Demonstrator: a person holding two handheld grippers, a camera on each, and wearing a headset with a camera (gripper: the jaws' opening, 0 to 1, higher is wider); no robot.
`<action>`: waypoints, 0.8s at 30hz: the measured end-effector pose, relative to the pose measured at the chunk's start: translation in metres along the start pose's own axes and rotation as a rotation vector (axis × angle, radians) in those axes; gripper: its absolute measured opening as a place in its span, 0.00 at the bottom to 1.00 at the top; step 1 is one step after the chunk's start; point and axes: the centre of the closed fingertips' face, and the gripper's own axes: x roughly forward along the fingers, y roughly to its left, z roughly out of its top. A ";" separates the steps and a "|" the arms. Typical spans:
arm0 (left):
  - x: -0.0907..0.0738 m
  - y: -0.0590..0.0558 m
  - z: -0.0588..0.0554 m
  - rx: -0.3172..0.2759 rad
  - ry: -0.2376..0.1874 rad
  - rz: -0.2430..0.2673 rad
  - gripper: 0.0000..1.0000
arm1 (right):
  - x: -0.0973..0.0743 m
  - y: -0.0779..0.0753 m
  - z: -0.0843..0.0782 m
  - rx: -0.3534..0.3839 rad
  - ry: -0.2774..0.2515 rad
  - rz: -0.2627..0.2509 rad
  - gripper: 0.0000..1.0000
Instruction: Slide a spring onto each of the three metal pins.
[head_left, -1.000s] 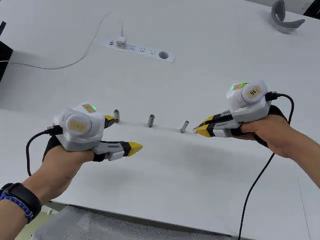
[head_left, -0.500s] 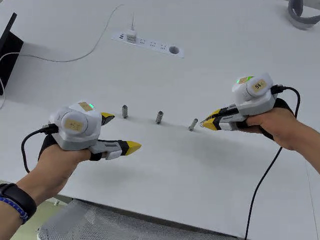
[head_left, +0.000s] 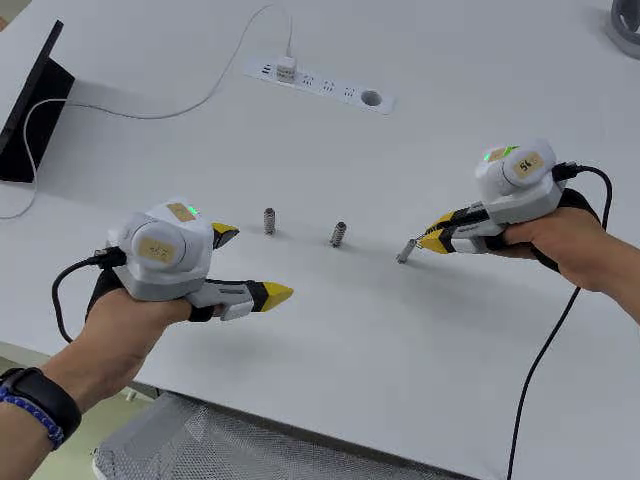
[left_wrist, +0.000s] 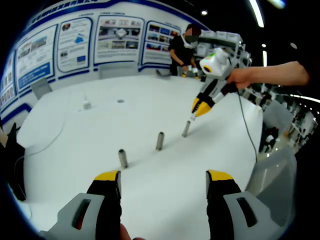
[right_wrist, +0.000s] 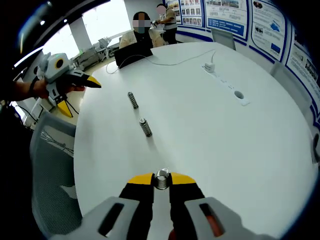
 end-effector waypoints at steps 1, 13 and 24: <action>0.000 0.000 0.000 -0.001 -0.001 0.000 0.70 | 0.000 0.000 0.000 0.000 0.001 0.000 0.13; -0.004 0.006 0.003 -0.003 -0.009 0.009 0.70 | 0.012 -0.004 0.002 -0.008 0.012 0.017 0.13; -0.004 0.009 -0.001 -0.005 -0.004 0.011 0.69 | 0.021 -0.003 -0.003 -0.028 0.045 0.025 0.13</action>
